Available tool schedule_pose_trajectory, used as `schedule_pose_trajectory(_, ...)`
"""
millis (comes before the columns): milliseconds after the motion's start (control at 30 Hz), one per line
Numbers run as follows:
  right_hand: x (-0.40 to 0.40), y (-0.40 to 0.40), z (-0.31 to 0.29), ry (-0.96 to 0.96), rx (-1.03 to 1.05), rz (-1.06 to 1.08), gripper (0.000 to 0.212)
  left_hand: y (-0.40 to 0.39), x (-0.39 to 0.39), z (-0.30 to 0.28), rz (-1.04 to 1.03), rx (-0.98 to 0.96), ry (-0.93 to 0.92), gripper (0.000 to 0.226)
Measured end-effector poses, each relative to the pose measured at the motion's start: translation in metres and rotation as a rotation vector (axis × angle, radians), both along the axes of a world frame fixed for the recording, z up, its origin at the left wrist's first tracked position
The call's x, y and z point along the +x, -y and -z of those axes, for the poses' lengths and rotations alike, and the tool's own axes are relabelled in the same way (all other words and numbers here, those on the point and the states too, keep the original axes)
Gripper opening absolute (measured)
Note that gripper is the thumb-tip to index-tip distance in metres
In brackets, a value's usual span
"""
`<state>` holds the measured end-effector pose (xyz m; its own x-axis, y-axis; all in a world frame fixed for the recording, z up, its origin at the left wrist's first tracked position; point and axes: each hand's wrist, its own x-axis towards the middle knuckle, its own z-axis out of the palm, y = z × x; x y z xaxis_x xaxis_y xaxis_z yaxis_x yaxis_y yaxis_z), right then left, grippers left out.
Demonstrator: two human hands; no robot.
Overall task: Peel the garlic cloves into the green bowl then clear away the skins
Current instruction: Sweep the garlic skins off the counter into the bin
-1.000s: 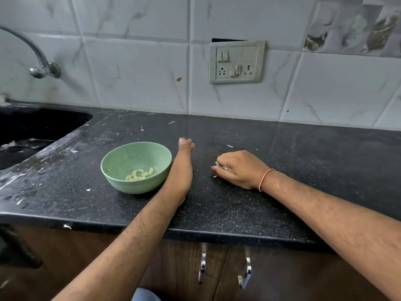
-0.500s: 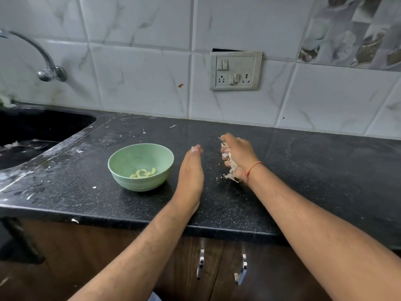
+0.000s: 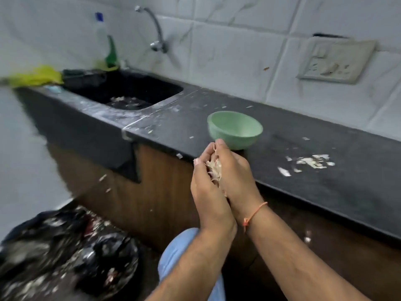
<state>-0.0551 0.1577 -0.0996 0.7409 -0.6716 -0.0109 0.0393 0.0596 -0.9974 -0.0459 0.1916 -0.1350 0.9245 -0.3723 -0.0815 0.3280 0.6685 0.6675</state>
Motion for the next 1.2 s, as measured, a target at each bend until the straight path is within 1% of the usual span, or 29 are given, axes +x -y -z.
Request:
schedule_pose_trajectory(67, 0.017, -0.036, 0.029, -0.033, 0.069, -0.082, 0.046, -0.037, 0.019, 0.027, -0.072, 0.004, -0.083, 0.048)
schedule_pose_trajectory(133, 0.038, -0.069, 0.058, -0.097, 0.095, -0.141, 0.049, -0.071, 0.040, 0.056, -0.139, 0.039, -0.172, 0.049)
schedule_pose_trajectory(233, 0.070, -0.109, 0.107, -0.223, 0.102, -0.202, 0.040, -0.116, 0.069, 0.097, -0.239, 0.074, -0.307, 0.048)
schedule_pose_trajectory(333, 0.101, -0.142, 0.155, -0.367, 0.077, -0.255, 0.036, -0.149, 0.096, 0.139, -0.337, 0.115, -0.436, 0.045)
schedule_pose_trajectory(467, 0.136, -0.171, 0.218, -0.518, 0.145, -0.280, 0.026, -0.177, 0.132, 0.195, -0.401, 0.133, -0.628, 0.044)
schedule_pose_trajectory(567, 0.154, -0.186, 0.269, -0.619, 0.142, -0.300, 0.024, -0.193, 0.157, 0.238, -0.432, 0.239, -0.733, 0.036)
schedule_pose_trajectory(700, 0.176, -0.198, 0.328, -0.705, 0.198, -0.201, 0.017, -0.204, 0.184, 0.293, -0.426, 0.279, -0.842, 0.034)
schedule_pose_trajectory(733, 0.183, -0.199, 0.340, -0.738, 0.207, -0.172, 0.020, -0.207, 0.190, 0.306, -0.427, 0.286, -0.873, 0.034)
schedule_pose_trajectory(800, 0.199, -0.203, 0.364, -0.815, 0.242, -0.127, 0.033, -0.213, 0.202, 0.334, -0.417, 0.292, -0.946, 0.035)
schedule_pose_trajectory(833, 0.206, -0.205, 0.377, -0.849, 0.280, -0.108, 0.037, -0.216, 0.206, 0.346, -0.392, 0.292, -0.965, 0.036)
schedule_pose_trajectory(933, 0.228, -0.209, 0.415, -0.902, 0.472, -0.086, 0.027, -0.225, 0.223, 0.383, -0.334, 0.279, -1.039, 0.042)
schedule_pose_trajectory(967, 0.235, -0.209, 0.425, -0.909, 0.531, -0.089, 0.028, -0.228, 0.229, 0.398, -0.304, 0.279, -1.046, 0.044)
schedule_pose_trajectory(1000, 0.240, -0.209, 0.429, -0.916, 0.581, -0.111, 0.030, -0.231, 0.235, 0.412, -0.281, 0.260, -1.052, 0.048)
schedule_pose_trajectory(1033, 0.245, -0.209, 0.430, -0.924, 0.619, -0.117, 0.032, -0.232, 0.242, 0.428, -0.267, 0.252, -1.041, 0.057)
schedule_pose_trajectory(1067, 0.249, -0.205, 0.432, -0.921, 0.661, -0.143, 0.033, -0.234, 0.249, 0.442, -0.211, 0.250, -1.040, 0.069)
schedule_pose_trajectory(1100, 0.254, -0.201, 0.436, -0.929, 0.688, -0.167, 0.035, -0.236, 0.252, 0.451, -0.177, 0.289, -1.030, 0.079)
schedule_pose_trajectory(1133, 0.260, -0.196, 0.443, -0.957, 0.676, -0.179, 0.039, -0.239, 0.256, 0.460, -0.145, 0.340, -1.009, 0.087)
schedule_pose_trajectory(1167, 0.264, -0.191, 0.449, -0.991, 0.626, -0.213, 0.045, -0.244, 0.261, 0.468, -0.119, 0.347, -1.043, 0.090)
schedule_pose_trajectory(1200, 0.266, -0.185, 0.455, -1.038, 0.500, -0.227, 0.052, -0.249, 0.262, 0.474, -0.096, 0.414, -1.018, 0.090)
